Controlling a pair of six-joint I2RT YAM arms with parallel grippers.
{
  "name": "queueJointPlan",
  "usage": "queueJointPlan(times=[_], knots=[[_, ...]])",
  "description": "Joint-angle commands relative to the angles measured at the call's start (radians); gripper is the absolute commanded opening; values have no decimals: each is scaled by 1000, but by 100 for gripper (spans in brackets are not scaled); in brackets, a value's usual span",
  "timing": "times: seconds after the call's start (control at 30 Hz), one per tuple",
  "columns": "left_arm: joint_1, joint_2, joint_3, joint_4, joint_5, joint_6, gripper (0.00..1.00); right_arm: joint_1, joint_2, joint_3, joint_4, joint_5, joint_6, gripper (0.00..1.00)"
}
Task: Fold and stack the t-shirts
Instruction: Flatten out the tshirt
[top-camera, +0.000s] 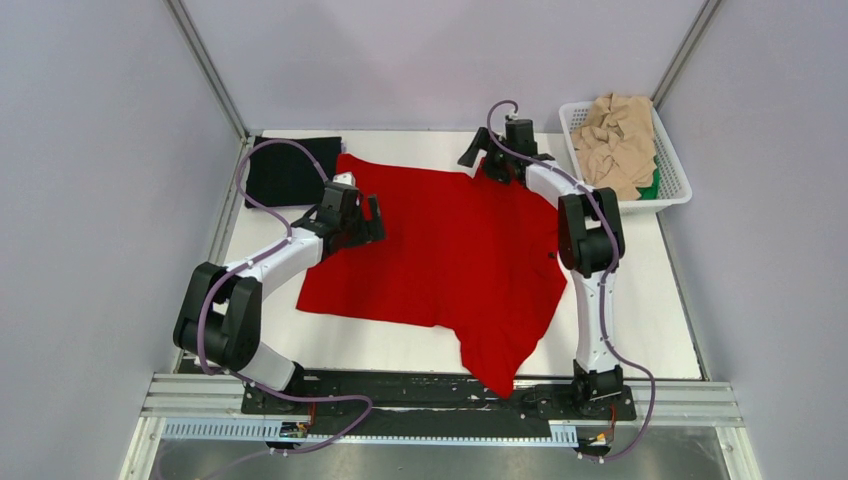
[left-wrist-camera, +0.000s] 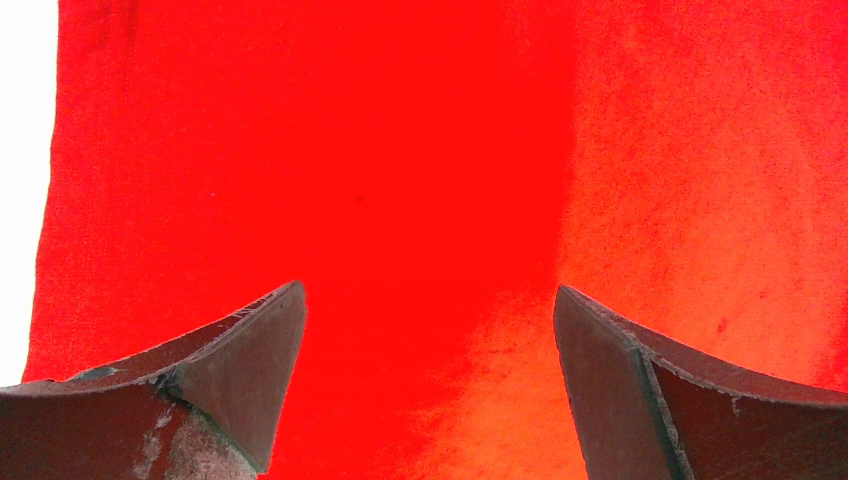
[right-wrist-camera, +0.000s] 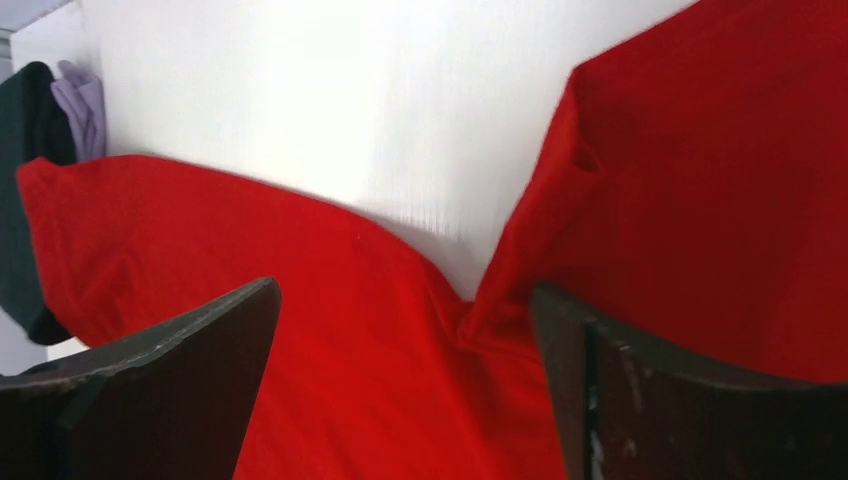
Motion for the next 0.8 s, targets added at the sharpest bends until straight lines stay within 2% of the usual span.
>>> queueJointPlan(times=[0.0, 0.17, 0.27, 0.4, 0.6, 0.77], knots=[[1, -27, -6, 20, -20, -1, 100, 29, 105, 181, 12, 1, -36, 100], [2, -20, -9, 39, -1, 1, 100, 30, 309, 511, -41, 54, -87, 100], [2, -20, -8, 38, 2, 2, 100, 33, 329, 562, -34, 37, -87, 100], [2, -32, -6, 29, -13, 5, 100, 39, 232, 457, -27, 66, -129, 100], [3, -59, 0, 21, -41, 11, 100, 38, -8, 227, -16, 157, -215, 100], [5, -58, 2, 18, -16, -1, 100, 39, -146, 72, -13, 228, -240, 100]])
